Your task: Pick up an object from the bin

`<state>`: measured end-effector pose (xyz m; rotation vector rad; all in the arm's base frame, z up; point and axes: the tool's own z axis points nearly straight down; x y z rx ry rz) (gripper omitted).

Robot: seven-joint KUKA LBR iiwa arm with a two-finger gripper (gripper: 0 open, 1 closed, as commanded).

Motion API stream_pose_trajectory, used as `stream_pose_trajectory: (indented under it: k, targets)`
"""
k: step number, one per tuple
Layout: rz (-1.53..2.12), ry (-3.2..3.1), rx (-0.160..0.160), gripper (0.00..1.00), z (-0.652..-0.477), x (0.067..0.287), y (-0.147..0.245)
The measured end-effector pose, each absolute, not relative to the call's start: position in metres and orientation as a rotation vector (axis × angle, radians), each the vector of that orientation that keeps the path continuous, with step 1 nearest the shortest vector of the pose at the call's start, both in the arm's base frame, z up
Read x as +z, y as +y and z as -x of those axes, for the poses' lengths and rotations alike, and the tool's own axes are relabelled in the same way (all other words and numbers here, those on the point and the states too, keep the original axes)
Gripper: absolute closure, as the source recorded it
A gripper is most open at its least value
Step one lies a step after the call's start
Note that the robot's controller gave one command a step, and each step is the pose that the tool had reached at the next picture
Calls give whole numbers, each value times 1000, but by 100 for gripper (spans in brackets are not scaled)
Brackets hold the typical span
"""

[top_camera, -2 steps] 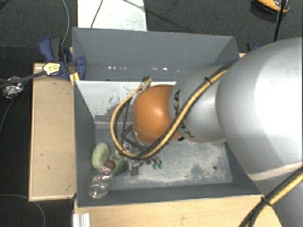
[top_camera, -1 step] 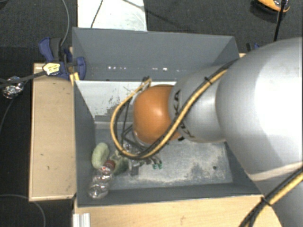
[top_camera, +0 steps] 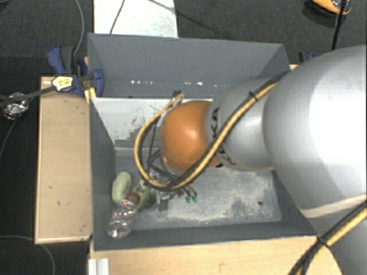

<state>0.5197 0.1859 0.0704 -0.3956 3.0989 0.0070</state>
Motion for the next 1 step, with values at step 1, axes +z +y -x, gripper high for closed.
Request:
stream_pose_trajectory:
  k: [1]
  targets:
    - [367,3100,9,100,-526,70,188]
